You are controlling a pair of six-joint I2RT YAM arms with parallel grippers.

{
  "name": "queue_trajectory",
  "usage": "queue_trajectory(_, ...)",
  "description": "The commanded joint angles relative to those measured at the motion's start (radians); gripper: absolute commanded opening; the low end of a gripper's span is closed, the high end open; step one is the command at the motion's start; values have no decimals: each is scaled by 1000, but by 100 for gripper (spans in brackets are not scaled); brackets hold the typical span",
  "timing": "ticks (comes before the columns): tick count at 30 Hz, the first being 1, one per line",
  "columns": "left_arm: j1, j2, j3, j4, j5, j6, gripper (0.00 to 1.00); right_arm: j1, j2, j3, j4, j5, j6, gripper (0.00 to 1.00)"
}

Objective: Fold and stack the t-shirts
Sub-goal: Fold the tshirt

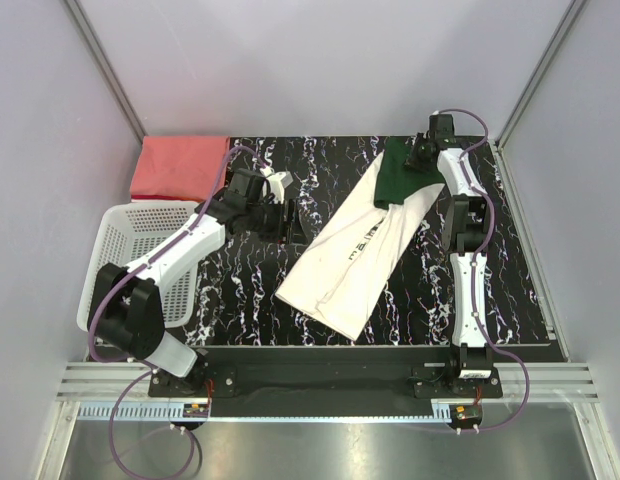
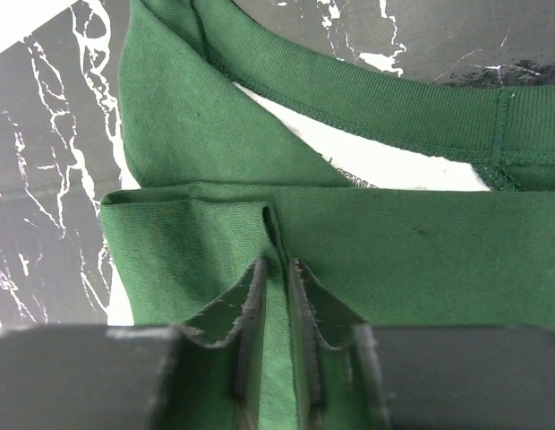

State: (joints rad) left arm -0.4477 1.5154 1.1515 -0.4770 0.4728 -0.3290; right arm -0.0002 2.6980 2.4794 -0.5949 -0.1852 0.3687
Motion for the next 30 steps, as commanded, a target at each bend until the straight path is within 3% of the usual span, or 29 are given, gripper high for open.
queue_trajectory(1, 6, 5, 4, 31, 27, 13, 63, 6, 19, 32, 6, 1, -14, 18)
queue_trajectory(4, 7, 9, 5, 31, 29, 10, 64, 6, 22, 41, 6, 1, -16, 0)
queue_trajectory(16, 7, 23, 8, 32, 49, 1, 63, 6, -118, 12, 7, 84, -10, 0)
queue_trajectory(30, 9, 16, 5, 35, 53, 4, 65, 8, -126, -60, 3, 165, 25, 0)
